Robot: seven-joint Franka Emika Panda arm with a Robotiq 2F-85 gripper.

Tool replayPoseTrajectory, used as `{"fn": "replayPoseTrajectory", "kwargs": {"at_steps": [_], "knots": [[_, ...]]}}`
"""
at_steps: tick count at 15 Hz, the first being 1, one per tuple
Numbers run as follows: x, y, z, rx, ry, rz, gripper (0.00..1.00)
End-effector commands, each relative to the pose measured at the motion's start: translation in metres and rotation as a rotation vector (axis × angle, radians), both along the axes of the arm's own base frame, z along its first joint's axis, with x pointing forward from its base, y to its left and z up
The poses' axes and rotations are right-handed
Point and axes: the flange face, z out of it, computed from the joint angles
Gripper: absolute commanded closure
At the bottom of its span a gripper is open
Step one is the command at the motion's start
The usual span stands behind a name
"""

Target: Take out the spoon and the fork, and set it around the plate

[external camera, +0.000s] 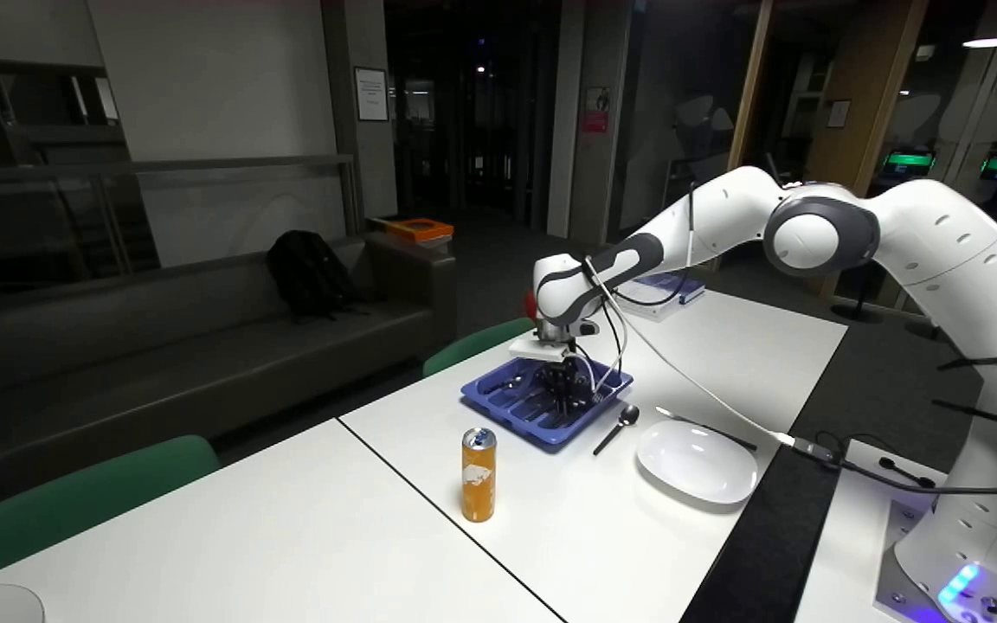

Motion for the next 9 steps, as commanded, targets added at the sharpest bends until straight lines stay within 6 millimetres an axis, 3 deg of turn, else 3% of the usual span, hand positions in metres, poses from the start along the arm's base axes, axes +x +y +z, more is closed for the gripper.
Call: {"fn": "replayPoseTrajectory", "kwargs": {"at_steps": [1, 9], "knots": [[0.001, 0.008, 0.038, -0.045, -0.041, -0.004, 0.97], [-0.015, 0.02, 0.091, -0.119, -0.101, 0.022, 0.97]]}}
